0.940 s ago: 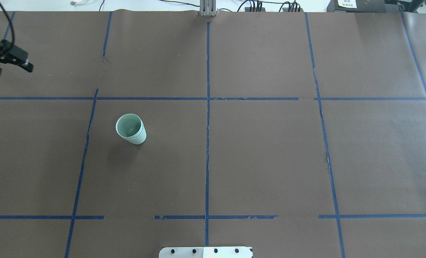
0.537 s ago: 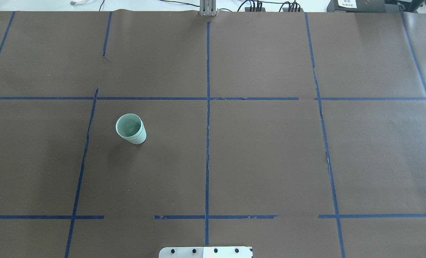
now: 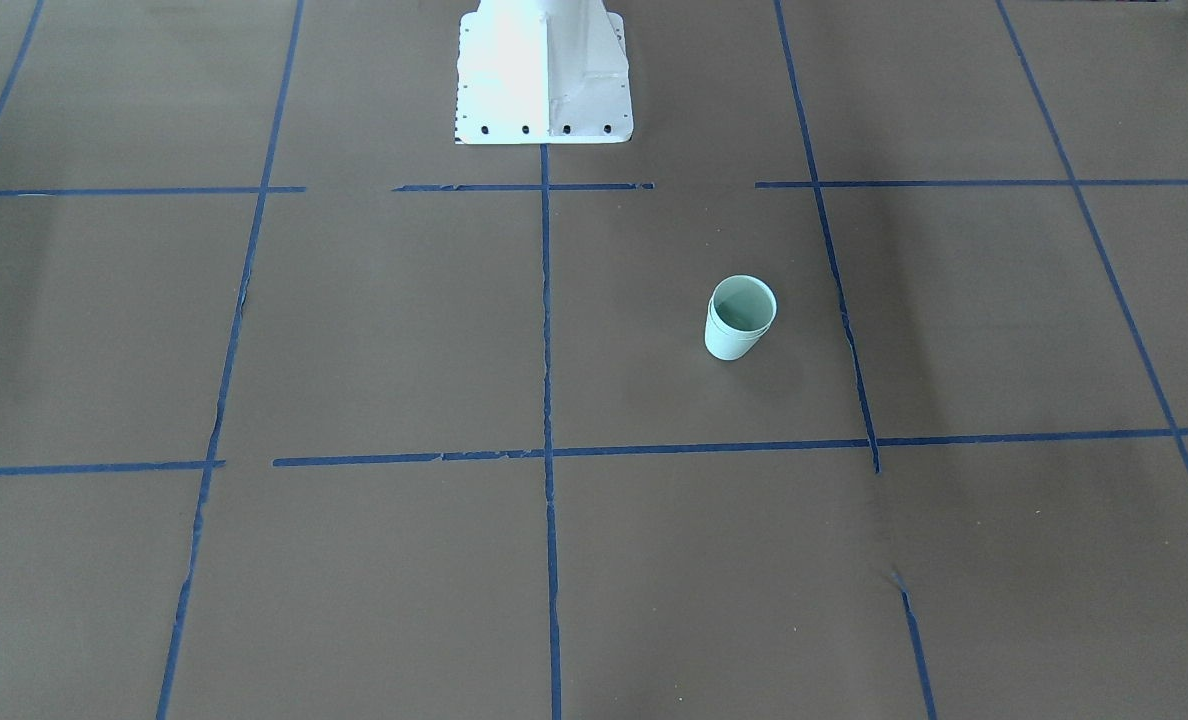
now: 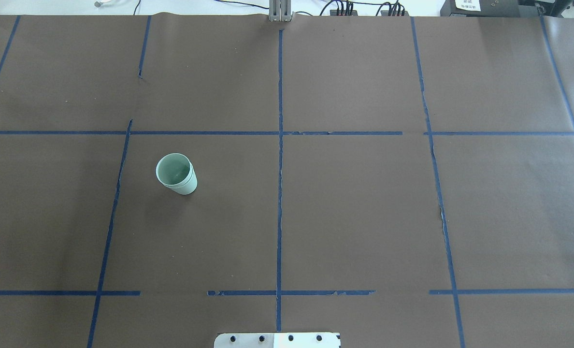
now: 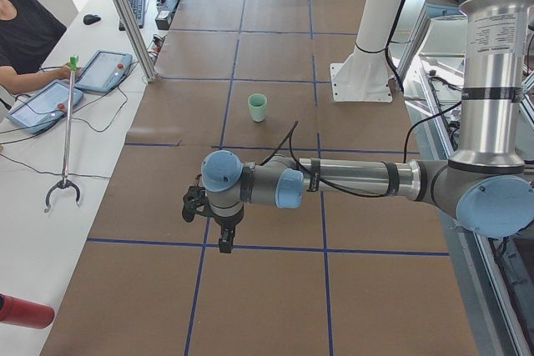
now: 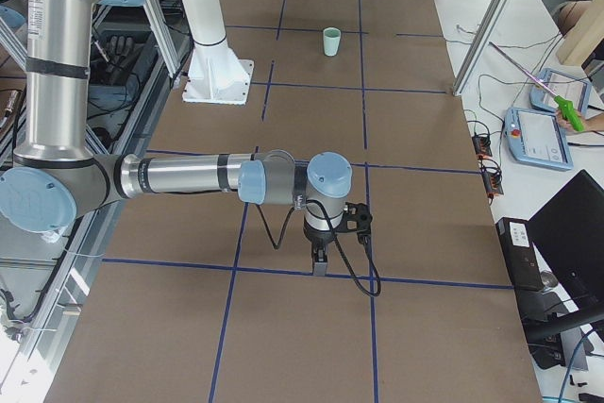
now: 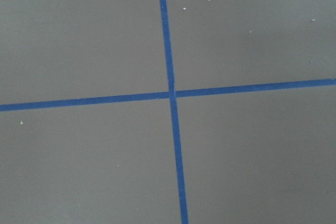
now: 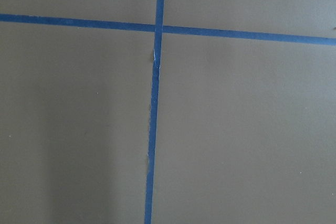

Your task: Stack cups

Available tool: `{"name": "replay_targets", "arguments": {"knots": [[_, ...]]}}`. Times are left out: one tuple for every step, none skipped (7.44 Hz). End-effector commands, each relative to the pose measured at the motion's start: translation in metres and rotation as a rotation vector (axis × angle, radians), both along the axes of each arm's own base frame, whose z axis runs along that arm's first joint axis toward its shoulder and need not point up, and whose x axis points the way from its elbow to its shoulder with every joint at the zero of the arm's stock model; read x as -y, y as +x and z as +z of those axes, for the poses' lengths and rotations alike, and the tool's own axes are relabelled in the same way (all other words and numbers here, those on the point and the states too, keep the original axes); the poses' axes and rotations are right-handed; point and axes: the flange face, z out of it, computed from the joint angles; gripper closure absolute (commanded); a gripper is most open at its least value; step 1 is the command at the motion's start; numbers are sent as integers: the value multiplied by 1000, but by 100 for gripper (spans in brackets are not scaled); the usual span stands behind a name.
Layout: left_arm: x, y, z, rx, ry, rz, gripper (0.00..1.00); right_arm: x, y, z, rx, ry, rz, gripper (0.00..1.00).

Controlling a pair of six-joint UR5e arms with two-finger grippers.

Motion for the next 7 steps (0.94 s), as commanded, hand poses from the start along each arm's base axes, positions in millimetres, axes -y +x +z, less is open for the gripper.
{"name": "replay_targets", "arguments": {"knots": [[-4, -5, 6, 1, -15, -11, 0, 0, 0, -1, 0, 1, 1, 0], [-5, -5, 8, 1, -19, -11, 0, 0, 0, 0, 0, -1, 0, 0], [-5, -5, 11, 1, -26, -11, 0, 0, 0, 0, 0, 0, 0, 0], [-5, -5, 12, 1, -27, -11, 0, 0, 0, 0, 0, -1, 0, 0], [-5, -5, 12, 1, -27, -11, 0, 0, 0, 0, 0, 0, 0, 0], [-5, -5, 12, 1, -27, -11, 0, 0, 0, -1, 0, 2, 0, 0], [-5, -5, 12, 1, -27, -11, 0, 0, 0, -1, 0, 2, 0, 0]]}}
